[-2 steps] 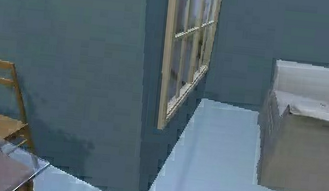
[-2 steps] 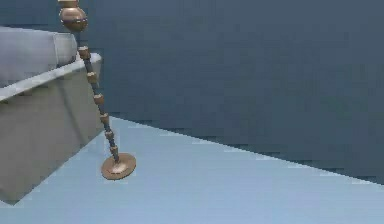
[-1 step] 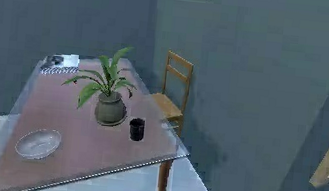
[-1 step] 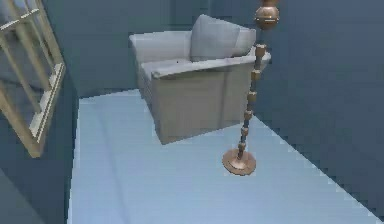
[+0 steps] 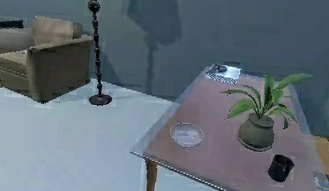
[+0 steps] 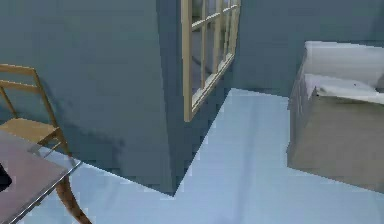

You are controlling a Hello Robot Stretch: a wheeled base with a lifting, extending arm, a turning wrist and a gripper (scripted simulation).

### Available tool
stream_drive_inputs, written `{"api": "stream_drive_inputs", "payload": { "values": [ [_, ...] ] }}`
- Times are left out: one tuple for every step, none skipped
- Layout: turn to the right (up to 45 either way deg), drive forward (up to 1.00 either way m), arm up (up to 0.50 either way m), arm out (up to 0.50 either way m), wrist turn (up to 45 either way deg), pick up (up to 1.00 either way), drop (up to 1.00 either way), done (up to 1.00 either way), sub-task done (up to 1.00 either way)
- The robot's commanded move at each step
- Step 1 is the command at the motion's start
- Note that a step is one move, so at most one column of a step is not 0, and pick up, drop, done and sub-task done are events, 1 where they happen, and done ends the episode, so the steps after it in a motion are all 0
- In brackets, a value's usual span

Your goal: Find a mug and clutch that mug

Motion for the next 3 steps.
{"api": "stream_drive_inputs", "payload": {
  "values": [
    [-45.0, 0.00, 0.00, 0.00, 0.0, 0.00, 0.00, 0.00, 0.00],
    [45.0, 0.00, 0.00, 0.00, 0.0, 0.00, 0.00, 0.00, 0.00],
    [21.0, 0.00, 0.00, 0.00, 0.0, 0.00, 0.00, 0.00, 0.00]
  ]
}}
